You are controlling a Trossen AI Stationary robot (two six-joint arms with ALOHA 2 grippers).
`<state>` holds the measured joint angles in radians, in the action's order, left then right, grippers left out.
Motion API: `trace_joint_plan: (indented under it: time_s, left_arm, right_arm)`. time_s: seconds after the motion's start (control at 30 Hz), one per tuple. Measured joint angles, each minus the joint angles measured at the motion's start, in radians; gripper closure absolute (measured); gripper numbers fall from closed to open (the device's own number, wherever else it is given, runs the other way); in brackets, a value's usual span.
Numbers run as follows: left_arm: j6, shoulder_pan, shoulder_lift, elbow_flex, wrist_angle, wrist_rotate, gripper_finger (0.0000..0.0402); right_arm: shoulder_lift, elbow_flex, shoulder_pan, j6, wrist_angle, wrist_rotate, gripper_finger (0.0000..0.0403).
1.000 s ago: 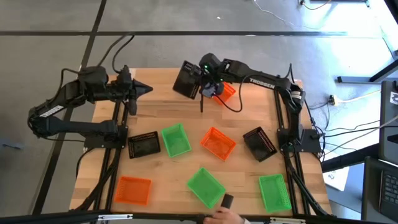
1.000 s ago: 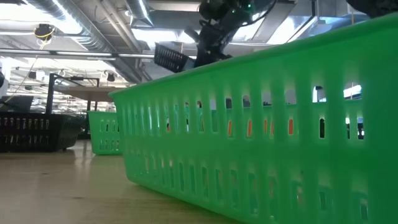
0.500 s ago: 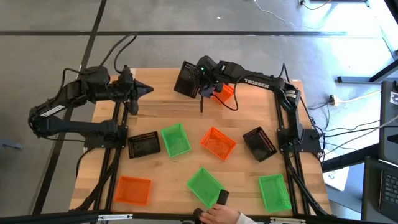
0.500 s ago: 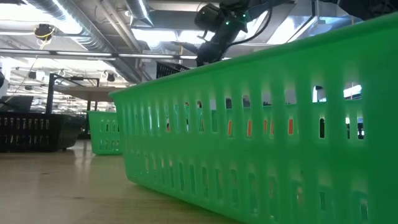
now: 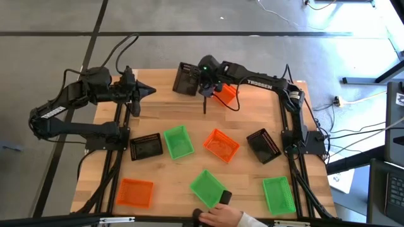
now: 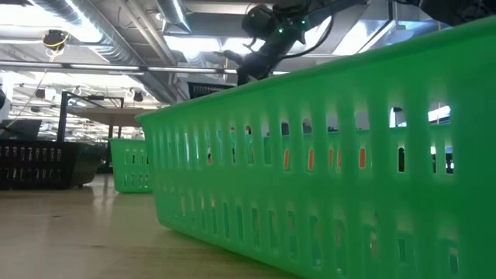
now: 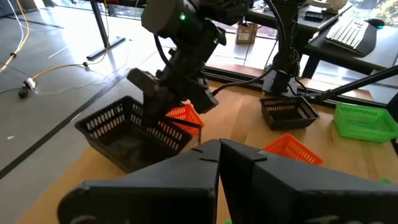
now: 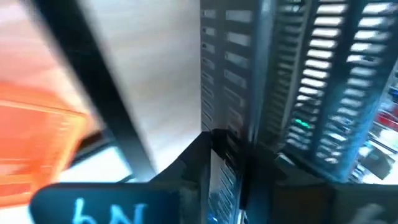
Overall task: Stack baskets on shelf by color
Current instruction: Put the top right black bin on the shelf
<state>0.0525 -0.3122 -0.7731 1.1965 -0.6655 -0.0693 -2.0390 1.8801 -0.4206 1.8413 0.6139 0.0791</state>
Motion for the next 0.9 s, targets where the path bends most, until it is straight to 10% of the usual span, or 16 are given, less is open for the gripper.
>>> trace_joint_plan:
  time_s: [0.53,0.9]
  left_arm:
    - [0.001,0.0,0.0,0.0,0.0,0.0,0.0401]
    - [0.073,-0.001,0.0,0.0,-0.034,-0.115,0.0401]
  right_arm:
    - [0.012,0.0,0.0,-0.008,0.008,0.007,0.0328]
    - [0.119,0.134,0.014,-0.484,0.139,0.007,0.0328]
